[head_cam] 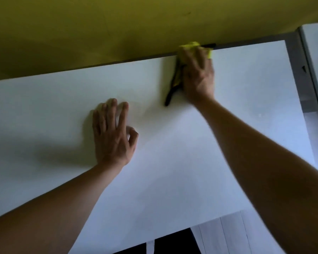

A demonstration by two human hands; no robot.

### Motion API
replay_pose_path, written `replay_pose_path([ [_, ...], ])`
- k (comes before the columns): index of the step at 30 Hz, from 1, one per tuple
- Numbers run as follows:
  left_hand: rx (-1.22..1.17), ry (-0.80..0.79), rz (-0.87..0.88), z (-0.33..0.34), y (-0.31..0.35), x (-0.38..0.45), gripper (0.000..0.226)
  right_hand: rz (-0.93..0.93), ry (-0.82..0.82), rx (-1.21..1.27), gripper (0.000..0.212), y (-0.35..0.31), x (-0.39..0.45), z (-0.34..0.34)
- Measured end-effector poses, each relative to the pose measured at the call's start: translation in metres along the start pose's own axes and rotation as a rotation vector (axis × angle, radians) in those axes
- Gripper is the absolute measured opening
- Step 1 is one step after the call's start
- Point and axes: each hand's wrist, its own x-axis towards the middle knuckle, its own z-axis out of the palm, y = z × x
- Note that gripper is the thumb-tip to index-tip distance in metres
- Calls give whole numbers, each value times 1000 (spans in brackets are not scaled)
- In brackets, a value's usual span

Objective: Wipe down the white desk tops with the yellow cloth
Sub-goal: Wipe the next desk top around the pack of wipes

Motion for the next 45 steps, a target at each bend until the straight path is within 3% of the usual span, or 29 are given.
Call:
replay_pose_path([
  [3, 4, 4, -10, 1, 2, 0, 72, 256, 45, -46, 57, 55, 16, -30],
  [6, 13, 19, -12, 3, 2, 1, 71, 403, 79, -55, 57, 42, 15, -26],
  [12, 51, 39, 8, 2, -1, -1, 68, -88, 2, 48, 52, -94, -41, 32],
  [15, 84, 55, 10, 3, -1, -2, 65, -153, -63, 104, 50, -134, -63, 41],
  [19, 42, 71, 37, 4, -3, -2, 69, -170, -72, 88, 50, -84, -56, 26],
  [24, 11, 63, 8, 2, 2, -1, 71, 174, 18, 27, 54, 49, -59, -36],
  [28, 25, 88, 30, 2, 3, -3, 69, 307, 13, -6, 56, 121, -78, -84],
  [32, 32, 123, 30, 6, 6, -6, 65, 313, 63, 7, 59, 94, -112, -75],
  [38, -13, 168, 23, 13, 22, -12, 54, -20, -31, 93, 54, 15, -195, -55],
  [42, -110, 168, 161, 20, 87, -37, 53, -117, -76, 97, 51, 33, -201, -66],
  [45, -193, 101, 308, 33, 157, -66, 57, -38, -25, 94, 55, 76, -204, -86],
])
